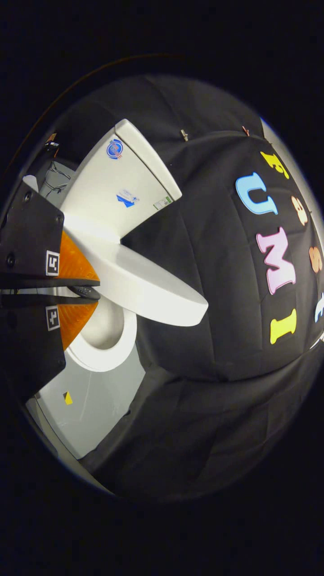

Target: Open the toilet lid.

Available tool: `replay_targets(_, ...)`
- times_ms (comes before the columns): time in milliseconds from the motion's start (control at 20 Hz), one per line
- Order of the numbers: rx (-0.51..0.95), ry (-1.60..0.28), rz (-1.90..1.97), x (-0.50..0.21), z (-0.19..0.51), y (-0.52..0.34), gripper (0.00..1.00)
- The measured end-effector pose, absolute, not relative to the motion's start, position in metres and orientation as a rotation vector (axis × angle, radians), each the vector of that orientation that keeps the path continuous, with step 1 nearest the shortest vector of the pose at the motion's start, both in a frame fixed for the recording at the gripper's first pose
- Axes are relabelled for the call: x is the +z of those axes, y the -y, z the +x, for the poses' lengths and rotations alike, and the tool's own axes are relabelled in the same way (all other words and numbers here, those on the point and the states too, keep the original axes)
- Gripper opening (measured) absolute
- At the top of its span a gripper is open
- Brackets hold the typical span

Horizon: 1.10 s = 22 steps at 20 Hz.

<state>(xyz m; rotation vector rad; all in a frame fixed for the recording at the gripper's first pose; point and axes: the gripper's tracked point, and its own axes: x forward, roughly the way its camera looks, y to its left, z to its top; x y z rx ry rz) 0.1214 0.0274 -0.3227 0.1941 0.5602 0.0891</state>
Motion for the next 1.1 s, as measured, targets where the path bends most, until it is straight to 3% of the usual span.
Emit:
replay_targets(650, 0.298, -0.416, 0.132, -0.255, 0.123, -0.152, 0.10)
replay_targets(1100, 0.411, -0.384, 0.126, -0.245, 0.121, -0.220, 0.10)
